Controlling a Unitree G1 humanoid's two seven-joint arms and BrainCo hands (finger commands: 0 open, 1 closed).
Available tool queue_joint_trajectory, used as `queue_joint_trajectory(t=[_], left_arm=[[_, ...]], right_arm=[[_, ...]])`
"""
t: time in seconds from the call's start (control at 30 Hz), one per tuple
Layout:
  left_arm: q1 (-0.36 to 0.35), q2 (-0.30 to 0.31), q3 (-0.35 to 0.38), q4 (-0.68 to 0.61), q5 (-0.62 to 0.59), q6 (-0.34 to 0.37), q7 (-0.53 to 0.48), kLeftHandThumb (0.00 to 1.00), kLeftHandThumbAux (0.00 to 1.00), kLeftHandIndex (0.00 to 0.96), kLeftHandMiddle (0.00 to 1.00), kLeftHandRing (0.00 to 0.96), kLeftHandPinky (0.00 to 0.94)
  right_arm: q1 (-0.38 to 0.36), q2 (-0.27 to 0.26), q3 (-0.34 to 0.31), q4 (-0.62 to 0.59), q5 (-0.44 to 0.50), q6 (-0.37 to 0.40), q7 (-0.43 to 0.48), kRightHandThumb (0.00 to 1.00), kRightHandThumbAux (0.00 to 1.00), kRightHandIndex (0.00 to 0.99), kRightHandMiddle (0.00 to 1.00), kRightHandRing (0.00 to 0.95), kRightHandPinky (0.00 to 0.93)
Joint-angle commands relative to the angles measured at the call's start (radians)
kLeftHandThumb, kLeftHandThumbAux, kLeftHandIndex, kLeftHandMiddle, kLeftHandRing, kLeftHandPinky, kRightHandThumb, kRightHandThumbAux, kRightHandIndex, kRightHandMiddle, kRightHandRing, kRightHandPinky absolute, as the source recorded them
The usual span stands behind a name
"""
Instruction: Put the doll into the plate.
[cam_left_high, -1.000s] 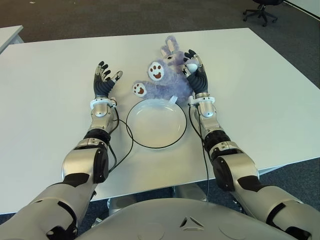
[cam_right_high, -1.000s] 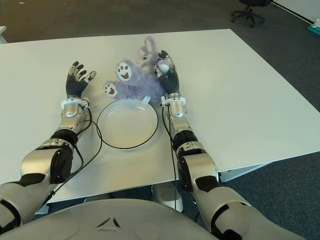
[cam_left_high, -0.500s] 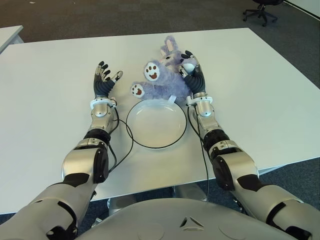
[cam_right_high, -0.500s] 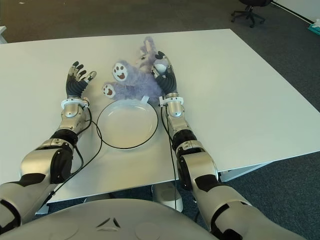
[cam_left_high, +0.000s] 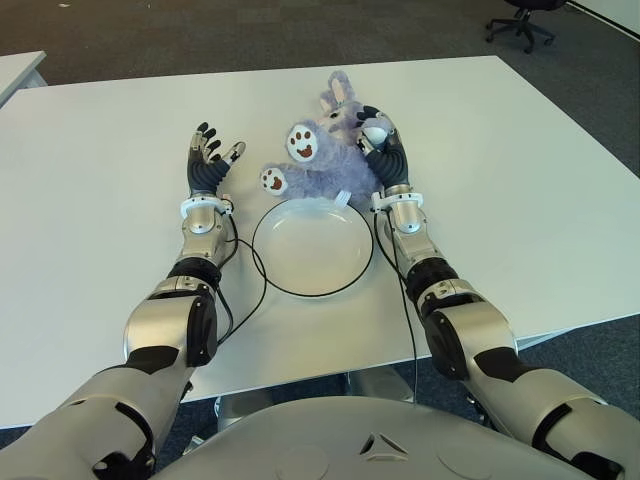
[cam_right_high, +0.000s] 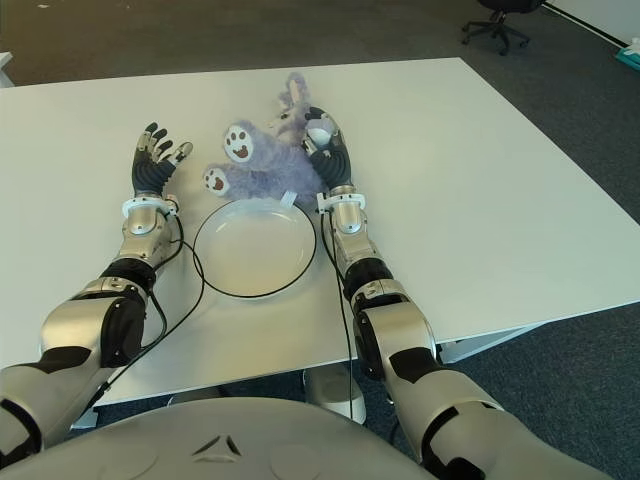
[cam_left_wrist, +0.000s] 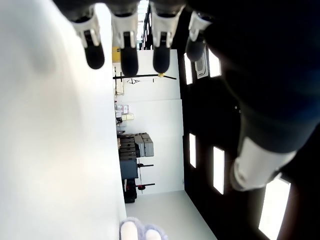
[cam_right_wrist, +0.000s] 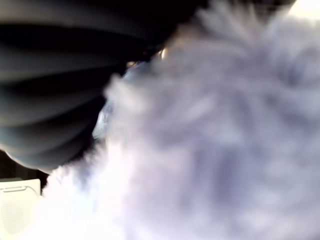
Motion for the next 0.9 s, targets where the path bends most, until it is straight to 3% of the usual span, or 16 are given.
queue_joint_trajectory(t=[0.03, 0.27, 0.33, 0.37, 0.4, 0.43, 0.47, 0.53, 0.67, 0.9], left_arm=[[0.215, -0.098, -0.008, 0.150, -0.003, 0.142, -0.003, 0.114, 0.710, 0.018, 0.118, 0.126, 0.110], [0.215, -0.099, -0.009, 0.150, -0.002, 0.142, -0.001, 0.104, 0.705, 0.018, 0.119, 0.128, 0.116], [0.215, -0.099, -0.009, 0.150, -0.001, 0.142, -0.001, 0.104, 0.702, 0.016, 0.119, 0.127, 0.112], [0.215, -0.099, -0.010, 0.150, -0.001, 0.142, -0.001, 0.104, 0.702, 0.016, 0.118, 0.127, 0.111], [0.215, -0.099, -0.010, 0.150, -0.001, 0.142, -0.001, 0.104, 0.702, 0.016, 0.118, 0.127, 0.111], [0.216, -0.099, -0.010, 0.150, -0.001, 0.142, -0.001, 0.105, 0.701, 0.014, 0.116, 0.123, 0.104], [0.216, -0.099, -0.011, 0.150, -0.001, 0.142, -0.001, 0.105, 0.701, 0.013, 0.115, 0.121, 0.102], [0.217, -0.099, -0.011, 0.150, -0.001, 0.142, -0.002, 0.106, 0.701, 0.013, 0.115, 0.121, 0.102], [0.217, -0.099, -0.009, 0.150, -0.003, 0.143, -0.003, 0.108, 0.707, 0.015, 0.119, 0.125, 0.114], [0.217, -0.098, -0.009, 0.150, -0.003, 0.143, -0.007, 0.102, 0.704, 0.016, 0.114, 0.118, 0.100]], right_arm=[[0.166, 0.048, 0.019, 0.126, -0.024, 0.038, -0.005, 0.710, 0.623, 0.168, 0.232, 0.210, 0.217], [0.166, 0.051, 0.013, 0.131, -0.017, 0.029, -0.016, 0.759, 0.632, 0.213, 0.293, 0.266, 0.280], [0.164, 0.051, 0.011, 0.136, -0.015, 0.027, -0.018, 0.824, 0.681, 0.355, 0.457, 0.346, 0.368], [0.164, 0.051, 0.011, 0.137, -0.015, 0.026, -0.019, 0.831, 0.687, 0.370, 0.475, 0.359, 0.381], [0.163, 0.051, 0.010, 0.142, -0.015, 0.023, -0.021, 0.832, 0.687, 0.372, 0.478, 0.361, 0.383], [0.163, 0.050, 0.009, 0.149, -0.015, 0.018, -0.023, 0.911, 0.674, 0.366, 0.460, 0.482, 0.448], [0.162, 0.049, 0.008, 0.153, -0.015, 0.015, -0.025, 0.931, 0.670, 0.363, 0.460, 0.515, 0.482], [0.162, 0.049, 0.007, 0.159, -0.015, 0.007, -0.027, 0.937, 0.669, 0.362, 0.460, 0.525, 0.493], [0.162, 0.050, 0.003, 0.164, -0.010, -0.008, -0.026, 0.936, 0.669, 0.348, 0.487, 0.552, 0.604], [0.157, 0.055, -0.011, 0.170, -0.001, -0.020, -0.018, 0.937, 0.667, 0.353, 0.509, 0.559, 0.636]])
